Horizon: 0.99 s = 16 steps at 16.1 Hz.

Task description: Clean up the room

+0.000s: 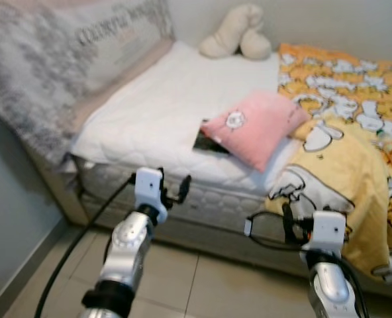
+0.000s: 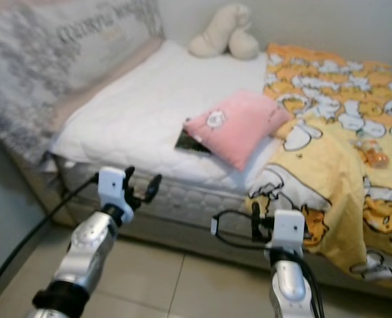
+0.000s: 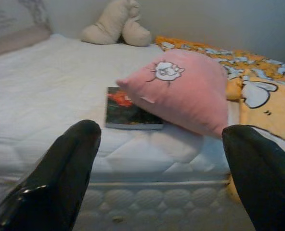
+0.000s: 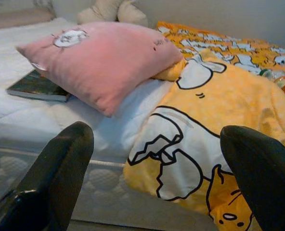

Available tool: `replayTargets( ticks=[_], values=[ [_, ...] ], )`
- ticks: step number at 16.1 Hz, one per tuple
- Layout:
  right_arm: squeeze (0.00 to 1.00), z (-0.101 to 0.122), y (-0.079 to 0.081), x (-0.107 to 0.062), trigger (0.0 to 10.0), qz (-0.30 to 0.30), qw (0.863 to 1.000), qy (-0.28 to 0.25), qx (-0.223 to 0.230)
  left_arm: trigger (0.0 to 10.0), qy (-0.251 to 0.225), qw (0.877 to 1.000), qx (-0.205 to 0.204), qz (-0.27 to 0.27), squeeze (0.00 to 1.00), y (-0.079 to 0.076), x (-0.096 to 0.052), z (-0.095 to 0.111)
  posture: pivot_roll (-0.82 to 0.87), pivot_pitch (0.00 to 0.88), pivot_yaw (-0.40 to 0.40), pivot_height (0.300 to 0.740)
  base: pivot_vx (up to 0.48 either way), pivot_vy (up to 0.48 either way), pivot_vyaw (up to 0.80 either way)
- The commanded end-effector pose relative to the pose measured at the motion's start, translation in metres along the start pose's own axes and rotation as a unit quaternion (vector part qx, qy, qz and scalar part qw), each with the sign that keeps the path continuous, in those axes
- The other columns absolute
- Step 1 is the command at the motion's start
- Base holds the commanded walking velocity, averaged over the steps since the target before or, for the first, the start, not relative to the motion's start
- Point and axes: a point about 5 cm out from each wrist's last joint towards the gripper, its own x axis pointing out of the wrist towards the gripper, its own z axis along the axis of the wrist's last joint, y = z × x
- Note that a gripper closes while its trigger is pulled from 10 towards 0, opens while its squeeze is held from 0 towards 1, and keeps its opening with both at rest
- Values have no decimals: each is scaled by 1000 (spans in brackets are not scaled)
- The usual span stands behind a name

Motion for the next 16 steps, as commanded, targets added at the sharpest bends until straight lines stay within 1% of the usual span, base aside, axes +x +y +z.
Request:
replayTargets(
  ticks=[1,2,3,4,5,6,8,11,14,15,16],
  values=[
    [0,0,-2,2,10000,-1,1000,4,-6,10000,4,1000,2,1,1000,1,2,1,58,0,11,731,0,0,0],
    [0,-1,-5,2,10000,-8,1000,8,-6,10000,8,1000,18,3,875,1,2,0,58,0,10,731,0,0,0],
    [0,-1,-5,2,10000,-7,1000,8,-7,10000,6,1000,17,5,0,1,2,0,58,0,9,731,0,0,0],
    [0,-1,-5,2,10000,-7,1000,8,-10,10000,4,1000,27,6,0,1,3,1,59,0,8,731,0,0,0],
    [0,-1,-5,2,10000,-7,1000,8,-10,10000,4,1000,27,6,0,1,3,1,59,0,8,731,0,0,0],
    [0,-1,-5,2,10000,-5,1000,8,-12,10000,-13,1000,-5,-7,1000,0,2,4,58,0,6,731,0,0,0],
    [0,-1,-4,2,10000,-3,1000,8,-14,10000,7,1000,7,2,1000,1,4,0,58,0,7,731,0,0,0],
    [0,-3,-6,1,10000,-12,1000,12,-10,10000,11,1000,12,-14,1000,-1,3,-2,55,0,11,731,0,0,0],
    [0,-3,-4,1,10000,-10,1000,15,-14,10000,13,1000,14,-18,1000,-2,4,-3,53,0,13,731,0,0,0],
    [0,-5,-2,2,10000,-1,1000,20,-14,10000,13,1000,15,-19,1000,-2,4,-3,52,0,14,731,0,0,-756],
    [0,-5,-2,1,10000,0,1000,23,-12,10000,11,999,24,-20,1000,-2,4,-3,51,0,14,731,0,0,-738]
  ],
)
